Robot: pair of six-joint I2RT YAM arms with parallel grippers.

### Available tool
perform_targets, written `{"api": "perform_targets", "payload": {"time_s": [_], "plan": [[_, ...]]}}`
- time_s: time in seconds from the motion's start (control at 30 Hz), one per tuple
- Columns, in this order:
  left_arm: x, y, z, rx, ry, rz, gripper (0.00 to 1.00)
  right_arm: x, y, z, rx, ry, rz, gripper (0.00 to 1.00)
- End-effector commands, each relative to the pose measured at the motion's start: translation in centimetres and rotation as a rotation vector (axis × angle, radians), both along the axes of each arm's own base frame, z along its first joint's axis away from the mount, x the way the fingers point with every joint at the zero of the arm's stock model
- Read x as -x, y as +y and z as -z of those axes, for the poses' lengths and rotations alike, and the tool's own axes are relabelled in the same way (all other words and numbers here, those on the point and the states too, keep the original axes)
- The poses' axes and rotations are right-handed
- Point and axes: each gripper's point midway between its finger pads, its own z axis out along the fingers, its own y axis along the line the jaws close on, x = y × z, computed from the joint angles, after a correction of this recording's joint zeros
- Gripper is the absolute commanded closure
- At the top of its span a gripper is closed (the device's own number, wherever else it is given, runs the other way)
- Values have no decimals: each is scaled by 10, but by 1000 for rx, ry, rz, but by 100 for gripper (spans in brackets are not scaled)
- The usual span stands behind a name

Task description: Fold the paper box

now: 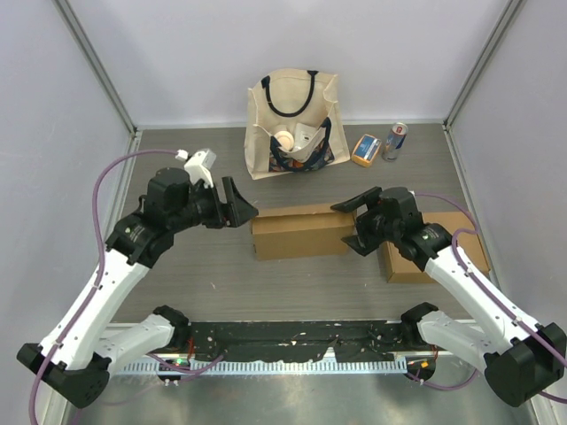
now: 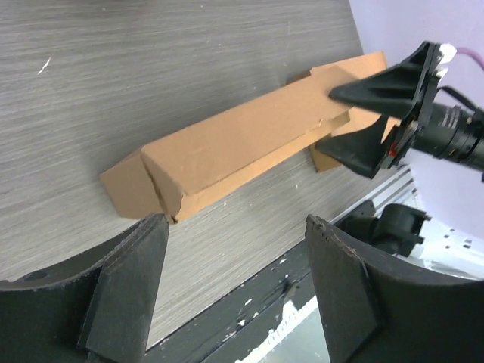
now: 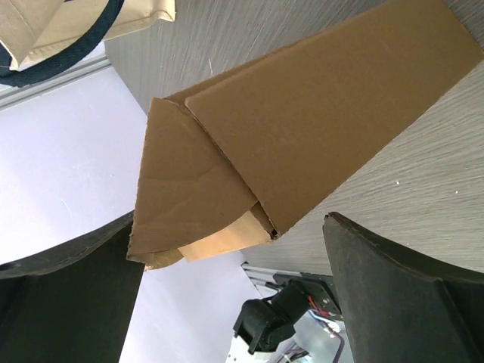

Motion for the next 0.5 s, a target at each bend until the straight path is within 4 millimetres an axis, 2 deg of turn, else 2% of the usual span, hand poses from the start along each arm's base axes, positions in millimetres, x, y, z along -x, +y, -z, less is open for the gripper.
{"api": "perform_targets", "payload": {"time_s": [0.0, 0.17, 0.3, 0.37, 0.47], "plan": [[-16, -16, -13, 62, 32, 11, 23, 2, -15, 1, 91, -8, 8, 0], [-25, -25, 6, 7, 92, 55, 17, 1, -38, -9, 127, -41, 19, 0], [-29, -15, 17, -52, 89, 16, 17, 1, -55, -9, 129, -37, 28, 0], [-31, -15, 21, -61, 86, 20, 16, -1, -56, -9, 119, -42, 13, 0], [-36, -24, 26, -57, 99, 55, 15, -4, -46, -12, 91, -39, -50, 0]]}}
